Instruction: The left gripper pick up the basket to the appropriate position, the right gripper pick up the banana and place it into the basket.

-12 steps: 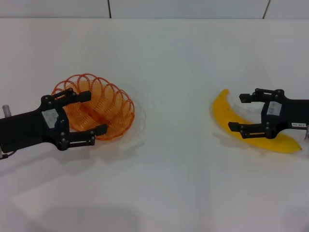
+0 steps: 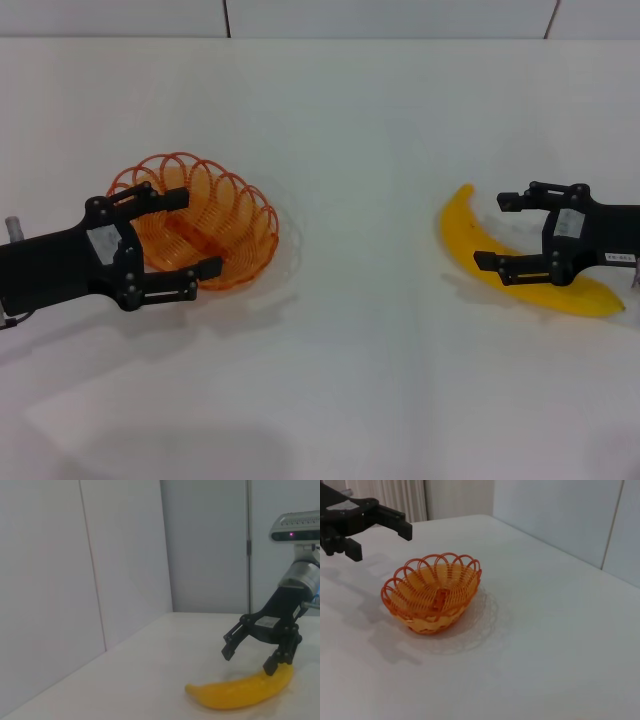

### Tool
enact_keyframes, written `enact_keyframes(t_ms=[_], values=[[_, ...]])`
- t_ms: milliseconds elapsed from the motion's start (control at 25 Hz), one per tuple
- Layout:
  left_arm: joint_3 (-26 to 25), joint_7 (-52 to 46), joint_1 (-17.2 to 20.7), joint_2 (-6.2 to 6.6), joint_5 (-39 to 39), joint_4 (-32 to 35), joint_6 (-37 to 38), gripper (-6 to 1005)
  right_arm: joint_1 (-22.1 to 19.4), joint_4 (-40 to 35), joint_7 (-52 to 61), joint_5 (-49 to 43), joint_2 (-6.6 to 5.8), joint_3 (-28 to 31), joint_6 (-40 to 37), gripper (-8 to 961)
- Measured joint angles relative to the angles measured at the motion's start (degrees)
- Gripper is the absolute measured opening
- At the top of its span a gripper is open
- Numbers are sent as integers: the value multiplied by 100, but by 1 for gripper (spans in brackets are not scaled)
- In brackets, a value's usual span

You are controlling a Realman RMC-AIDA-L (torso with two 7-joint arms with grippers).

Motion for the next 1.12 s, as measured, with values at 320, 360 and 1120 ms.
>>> enact_keyframes(t_ms=[320, 360, 1120], values=[[-38, -37, 4, 11, -433, -140, -22, 907, 0, 29, -38, 0, 11, -10, 92, 880], [-45, -60, 8, 16, -501, -140, -24, 907, 0, 48, -38, 0, 12, -17, 129, 880], [-9, -3863, -67, 202, -527, 2268, -435, 905, 82, 202, -39, 9, 9, -27, 221, 880]])
